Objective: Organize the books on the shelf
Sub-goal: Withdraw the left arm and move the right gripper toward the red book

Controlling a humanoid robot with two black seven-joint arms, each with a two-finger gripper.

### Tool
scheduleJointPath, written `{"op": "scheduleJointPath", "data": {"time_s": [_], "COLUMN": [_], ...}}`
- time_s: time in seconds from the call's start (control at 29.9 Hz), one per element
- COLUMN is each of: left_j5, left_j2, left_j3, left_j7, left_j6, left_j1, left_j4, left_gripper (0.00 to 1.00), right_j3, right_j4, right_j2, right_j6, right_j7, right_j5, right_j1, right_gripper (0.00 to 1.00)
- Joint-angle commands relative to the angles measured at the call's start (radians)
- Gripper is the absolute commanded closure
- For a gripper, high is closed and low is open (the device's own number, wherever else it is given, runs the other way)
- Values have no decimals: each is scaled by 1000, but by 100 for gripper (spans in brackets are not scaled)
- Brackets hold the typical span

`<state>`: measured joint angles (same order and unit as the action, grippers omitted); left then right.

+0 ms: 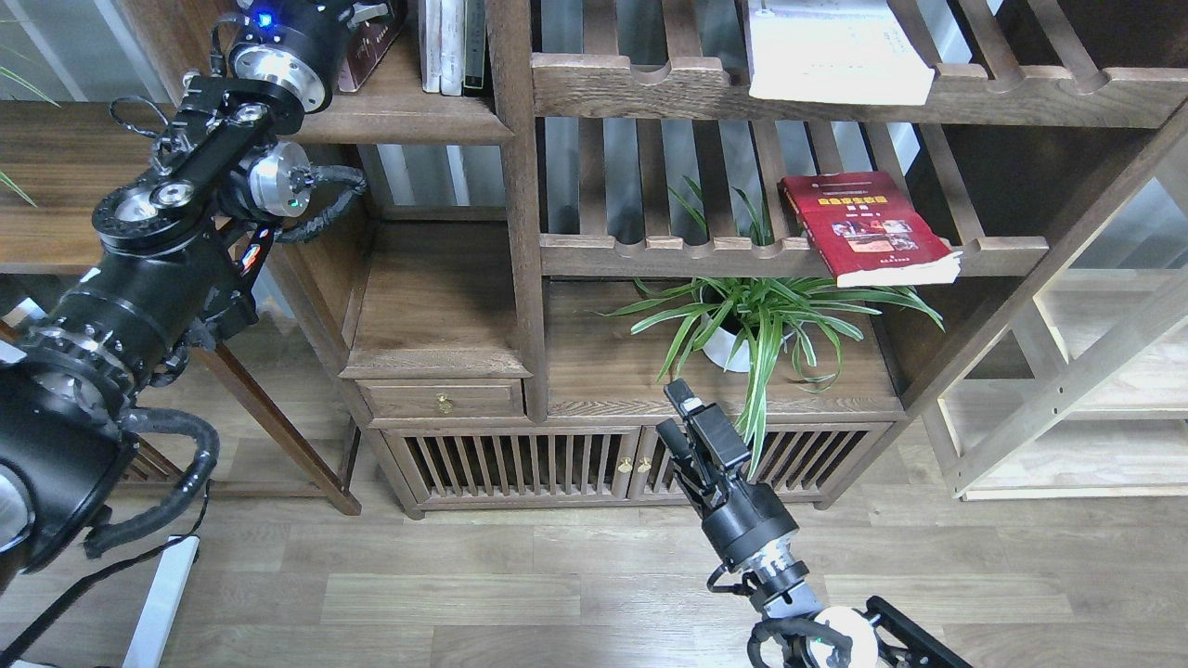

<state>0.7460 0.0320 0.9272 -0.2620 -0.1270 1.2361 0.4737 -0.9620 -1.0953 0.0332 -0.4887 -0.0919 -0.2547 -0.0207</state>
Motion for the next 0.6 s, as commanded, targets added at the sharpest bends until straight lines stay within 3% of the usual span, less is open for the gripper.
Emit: {"op": "scheduleJointPath", "data": {"time_s": [0.0, 0.57], "left_j5": [3, 4], "left_j2": [-6, -3], "left_j3": [-4, -67], "left_j7": [6, 7], "left_j6": [-3, -3], "left_j1": [6, 8], "left_j4": [0, 6], "left_gripper": [100, 98], "right_j3": [-4, -3], "right_j4": [0, 0], "right_j2": [5, 42], "right_j6": [0, 0], "right_j7": [1, 1], "right_j5": [0, -1], "right_j1": [-5, -24], "right_gripper": [9, 9]}}
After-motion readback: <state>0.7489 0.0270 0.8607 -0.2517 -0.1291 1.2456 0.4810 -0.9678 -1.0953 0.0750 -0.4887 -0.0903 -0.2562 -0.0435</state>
